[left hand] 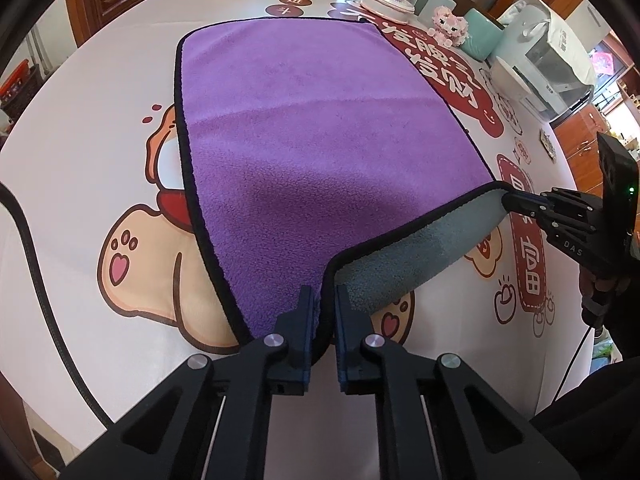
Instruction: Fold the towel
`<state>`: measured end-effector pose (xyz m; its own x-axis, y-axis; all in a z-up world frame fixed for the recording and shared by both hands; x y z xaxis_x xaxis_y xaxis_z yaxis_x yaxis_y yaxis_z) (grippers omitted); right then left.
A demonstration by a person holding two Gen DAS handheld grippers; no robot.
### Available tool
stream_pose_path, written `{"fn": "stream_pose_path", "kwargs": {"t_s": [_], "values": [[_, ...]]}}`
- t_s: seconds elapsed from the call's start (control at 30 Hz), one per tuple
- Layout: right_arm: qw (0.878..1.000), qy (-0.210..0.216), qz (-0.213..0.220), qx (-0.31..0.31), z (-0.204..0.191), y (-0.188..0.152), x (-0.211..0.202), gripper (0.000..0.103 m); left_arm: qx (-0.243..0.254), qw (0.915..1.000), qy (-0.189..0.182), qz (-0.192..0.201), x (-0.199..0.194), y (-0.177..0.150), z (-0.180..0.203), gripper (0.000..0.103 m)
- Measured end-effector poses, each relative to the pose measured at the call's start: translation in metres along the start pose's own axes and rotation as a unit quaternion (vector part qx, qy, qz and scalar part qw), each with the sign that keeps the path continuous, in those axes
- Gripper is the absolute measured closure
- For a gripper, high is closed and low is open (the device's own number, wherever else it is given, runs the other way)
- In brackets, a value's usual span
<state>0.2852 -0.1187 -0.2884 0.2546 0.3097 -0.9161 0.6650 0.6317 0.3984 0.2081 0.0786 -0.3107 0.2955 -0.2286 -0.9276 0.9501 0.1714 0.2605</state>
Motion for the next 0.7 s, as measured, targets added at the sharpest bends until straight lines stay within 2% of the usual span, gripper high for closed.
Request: {"fn": "stream_pose_path", "kwargs": {"t_s": [0.37,0.7], "values": [[1.000,-0.005,0.005,0.007,0.003,0.004,-0.002,0.098,0.007,0.9998,0.015,0.015,-0.008,0.006,-0.004,0.098],[0.999,-0.017,0.042,0.022,0.005,0.032,-0.029,0.099,0.009,0.9976,0.021,0.066,-0.045,0.042,-0.008,0.098]]}}
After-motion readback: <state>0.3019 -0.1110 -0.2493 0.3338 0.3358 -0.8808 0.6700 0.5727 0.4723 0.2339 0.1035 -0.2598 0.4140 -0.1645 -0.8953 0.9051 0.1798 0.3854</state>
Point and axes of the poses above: each gripper's, at about its wrist camera, not at the fingertips, and x roughly the way its jaws point, z to its right, y to its top, the point moved 9 cm from there along x, roughly the way its jaws point, and after that the axes turned 3 degrees about -z, right-handed, at the moved point
